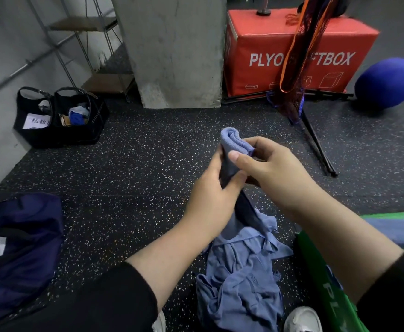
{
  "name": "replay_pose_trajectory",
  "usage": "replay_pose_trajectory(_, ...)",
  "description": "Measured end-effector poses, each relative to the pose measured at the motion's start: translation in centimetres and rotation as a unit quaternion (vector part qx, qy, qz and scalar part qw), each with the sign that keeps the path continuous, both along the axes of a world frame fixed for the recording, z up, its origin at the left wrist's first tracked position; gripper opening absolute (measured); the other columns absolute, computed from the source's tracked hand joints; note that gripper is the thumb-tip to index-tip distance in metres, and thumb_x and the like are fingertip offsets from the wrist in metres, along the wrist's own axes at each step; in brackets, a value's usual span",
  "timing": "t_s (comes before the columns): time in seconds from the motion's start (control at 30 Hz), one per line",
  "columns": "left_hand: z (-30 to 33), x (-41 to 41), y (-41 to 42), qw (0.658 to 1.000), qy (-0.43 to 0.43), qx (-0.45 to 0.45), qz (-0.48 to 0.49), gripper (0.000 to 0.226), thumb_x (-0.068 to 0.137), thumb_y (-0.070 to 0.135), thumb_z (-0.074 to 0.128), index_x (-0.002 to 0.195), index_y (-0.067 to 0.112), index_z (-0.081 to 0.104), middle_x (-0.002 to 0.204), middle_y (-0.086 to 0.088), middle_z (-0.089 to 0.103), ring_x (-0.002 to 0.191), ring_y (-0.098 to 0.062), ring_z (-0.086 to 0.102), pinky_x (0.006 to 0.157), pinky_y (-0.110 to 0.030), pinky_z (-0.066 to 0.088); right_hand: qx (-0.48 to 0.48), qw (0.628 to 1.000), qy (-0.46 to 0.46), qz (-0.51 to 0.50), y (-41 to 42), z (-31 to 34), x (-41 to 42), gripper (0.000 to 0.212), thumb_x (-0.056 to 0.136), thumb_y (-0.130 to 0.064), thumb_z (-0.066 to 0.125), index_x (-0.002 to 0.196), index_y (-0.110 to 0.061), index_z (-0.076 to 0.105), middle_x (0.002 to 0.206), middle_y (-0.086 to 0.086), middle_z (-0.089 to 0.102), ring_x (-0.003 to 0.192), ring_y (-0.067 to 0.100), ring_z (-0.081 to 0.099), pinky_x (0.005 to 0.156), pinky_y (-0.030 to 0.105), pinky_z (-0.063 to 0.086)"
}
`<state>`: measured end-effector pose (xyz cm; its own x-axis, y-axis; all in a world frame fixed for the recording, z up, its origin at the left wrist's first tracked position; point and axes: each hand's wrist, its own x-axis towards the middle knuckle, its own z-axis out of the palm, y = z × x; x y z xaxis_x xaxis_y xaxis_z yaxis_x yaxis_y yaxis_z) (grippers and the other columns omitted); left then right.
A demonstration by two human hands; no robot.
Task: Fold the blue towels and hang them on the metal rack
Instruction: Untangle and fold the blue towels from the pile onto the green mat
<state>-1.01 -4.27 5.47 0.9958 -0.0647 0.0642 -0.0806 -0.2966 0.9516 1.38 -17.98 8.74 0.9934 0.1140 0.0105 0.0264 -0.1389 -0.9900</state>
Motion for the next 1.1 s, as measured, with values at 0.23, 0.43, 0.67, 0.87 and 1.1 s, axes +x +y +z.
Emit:
replay_pose_trajectory(0.23, 0.8, 1.2, 0.4, 1.000, 0.004, -0.009, 0.014, 0.039, 0.100, 0.025, 0.058, 0.137, 0.038, 0.057, 0.115, 0.017, 0.072, 0.104, 0.002, 0.066, 0.097, -0.033, 0.055, 0.021, 1.000, -0.009, 0.014, -0.1, -0.5, 0.7, 0.024, 0.087, -0.017, 0.078, 0.110, -0.020, 0.073, 0.105, 0.009, 0.076, 0.099, 0.026, 0.073, 0.094, 0.047, 0.057)
replay_pose_trajectory(0.43, 0.6, 1.6, 0.5, 0.997, 0.017, -0.053, 0.062, 0.027, 0.097, 0.043, 0.057, 0.114, 0.026, 0.069, 0.101, 0.006, 0.076, 0.099, -0.013, 0.072, 0.092, -0.047, 0.056, 0.009, 1.000, -0.022, -0.004, 0.2, -0.4, 0.9, 0.013, 0.092, -0.018, 0.072, 0.103, -0.020, 0.076, 0.100, 0.017, 0.074, 0.098, 0.033, 0.072, 0.093, 0.055, 0.057)
replay_pose_trajectory(0.67, -0.2, 2.1, 0.8, 0.988, 0.044, -0.111, 0.101, 0.021, 0.093, 0.037, 0.057, 0.103, 0.028, 0.073, 0.101, 0.001, 0.077, 0.108, -0.028, 0.070, 0.096, -0.056, 0.054, -0.032, 0.998, -0.002, -0.059, 0.2, -0.8, 1.4, 0.020, 0.097, -0.014, 0.059, 0.092, -0.020, 0.077, 0.096, 0.020, 0.071, 0.086, 0.027, 0.070, 0.082, 0.056, 0.060)
replay_pose_trajectory(0.87, 0.0, 1.8, 0.7, 0.988, 0.024, -0.089, 0.122, 0.020, 0.099, 0.032, 0.058, 0.113, 0.028, 0.072, 0.099, 0.006, 0.076, 0.094, -0.012, 0.070, 0.088, -0.047, 0.058, -0.113, 0.992, -0.036, -0.050, 1.2, -1.4, 1.2, 0.020, 0.089, -0.027, 0.057, 0.094, -0.028, 0.076, 0.086, 0.013, 0.074, 0.091, 0.045, 0.067, 0.077, 0.062, 0.057)
replay_pose_trajectory(1.1, 0.4, 1.1, 0.4, 0.997, 0.017, -0.008, 0.072, 0.037, 0.106, 0.021, 0.045, 0.139, 0.030, 0.059, 0.116, 0.019, 0.068, 0.102, 0.007, 0.061, 0.083, -0.008, 0.043, -0.134, 0.990, -0.042, -0.012, 1.8, -1.2, 0.8, 0.026, 0.086, -0.028, 0.054, 0.096, -0.017, 0.074, 0.094, 0.025, 0.069, 0.091, 0.045, 0.068, 0.082, 0.067, 0.052)
